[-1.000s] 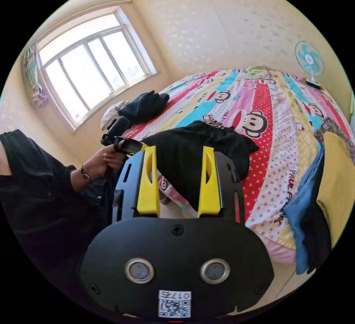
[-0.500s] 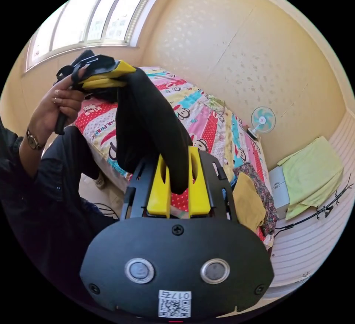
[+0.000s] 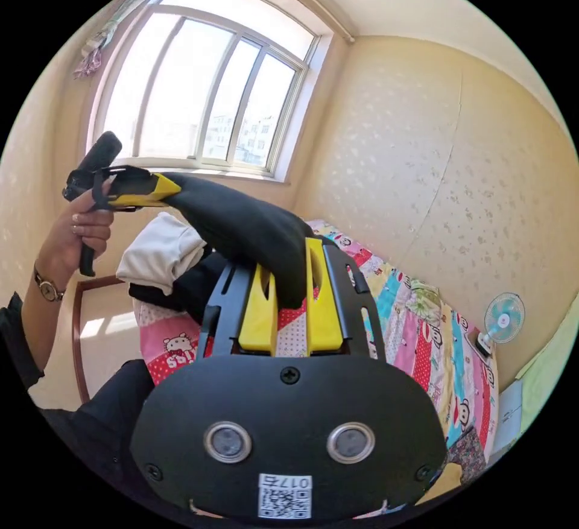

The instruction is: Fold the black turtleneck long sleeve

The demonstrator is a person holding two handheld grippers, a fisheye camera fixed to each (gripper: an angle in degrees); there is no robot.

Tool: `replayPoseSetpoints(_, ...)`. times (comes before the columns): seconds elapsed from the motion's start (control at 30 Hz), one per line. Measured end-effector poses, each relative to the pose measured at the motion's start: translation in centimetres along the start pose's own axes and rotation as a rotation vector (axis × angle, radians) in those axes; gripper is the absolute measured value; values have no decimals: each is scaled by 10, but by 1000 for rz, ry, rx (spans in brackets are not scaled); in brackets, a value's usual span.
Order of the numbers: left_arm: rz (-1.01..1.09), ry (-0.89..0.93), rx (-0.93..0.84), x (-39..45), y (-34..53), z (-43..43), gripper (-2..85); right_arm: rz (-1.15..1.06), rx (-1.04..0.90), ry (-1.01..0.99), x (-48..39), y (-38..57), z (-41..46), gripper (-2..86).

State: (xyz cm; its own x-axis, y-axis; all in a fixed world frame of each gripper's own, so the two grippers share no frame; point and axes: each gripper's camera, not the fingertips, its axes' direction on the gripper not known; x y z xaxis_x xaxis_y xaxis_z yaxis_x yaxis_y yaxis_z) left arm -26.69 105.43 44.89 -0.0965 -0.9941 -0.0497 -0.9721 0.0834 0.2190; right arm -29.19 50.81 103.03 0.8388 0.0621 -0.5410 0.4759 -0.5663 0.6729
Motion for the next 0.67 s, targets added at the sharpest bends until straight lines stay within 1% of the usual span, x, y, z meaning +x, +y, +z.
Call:
replayPoseSetpoints(0.03, -29, -43, -6, -10, -3, -2, 56, 9, -17, -22, -1, -4, 18, 92)
replayPoseSetpoints(0.07, -115, -129, -10, -36, -1, -6, 72, 28, -68, -75, -4, -4, 57, 93)
replayPoseSetpoints(0.1, -207, -201, -24, -65, 9, -7, 91, 53, -138, -124, -9, 8, 98, 93)
replayPoseSetpoints(0.13, -256, -232, -40, -79, 18, -6, 101, 61, -181, -140, -12, 18, 117, 89)
replayPoseSetpoints(0.17, -351, -266, -75, -107, 41, -4, 109, 84, -272, -162, -18, 48, 151, 82)
replayPoseSetpoints(0.2, -411, -249, -99, -128, 68, 1, 111, 117, -333, -176, -22, 86, 172, 67)
replayPoseSetpoints(0.23, -432, -232, -109, -136, 83, 4, 110, 129, -350, -186, -23, 106, 177, 59)
replayPoseSetpoints(0.3, -513, -215, -167, -158, 140, 22, 102, 158, -428, -229, -21, 196, 182, 38)
replayPoseSetpoints(0.33, -532, -213, -189, -159, 154, 29, 101, 180, -456, -229, -17, 219, 181, 36)
replayPoseSetpoints(0.4, -585, -167, -259, -152, 207, 65, 97, 312, -572, -246, 7, 317, 157, 28)
replayPoseSetpoints(0.43, -600, -156, -279, -150, 219, 76, 95, 347, -588, -248, 15, 342, 147, 25)
replayPoseSetpoints(0.5, -610, -113, -376, -142, 239, 124, 89, 442, -629, -234, 50, 427, 95, 15)
replayPoseSetpoints(0.53, -589, -99, -410, -139, 237, 138, 88, 441, -614, -245, 59, 443, 80, 12)
replayPoseSetpoints(0.57, -525, -91, -487, -133, 225, 164, 85, 453, -575, -283, 82, 467, 50, 10)
replayPoseSetpoints(0.6, -443, -123, -549, -123, 207, 188, 83, 506, -592, -281, 109, 488, 25, 9)
replayPoseSetpoints(0.63, -405, -148, -568, -118, 198, 198, 82, 534, -618, -277, 122, 498, 15, 8)
replayPoseSetpoints(0.67, -332, -193, -597, -107, 178, 220, 81, 570, -680, -272, 147, 516, -2, 8)
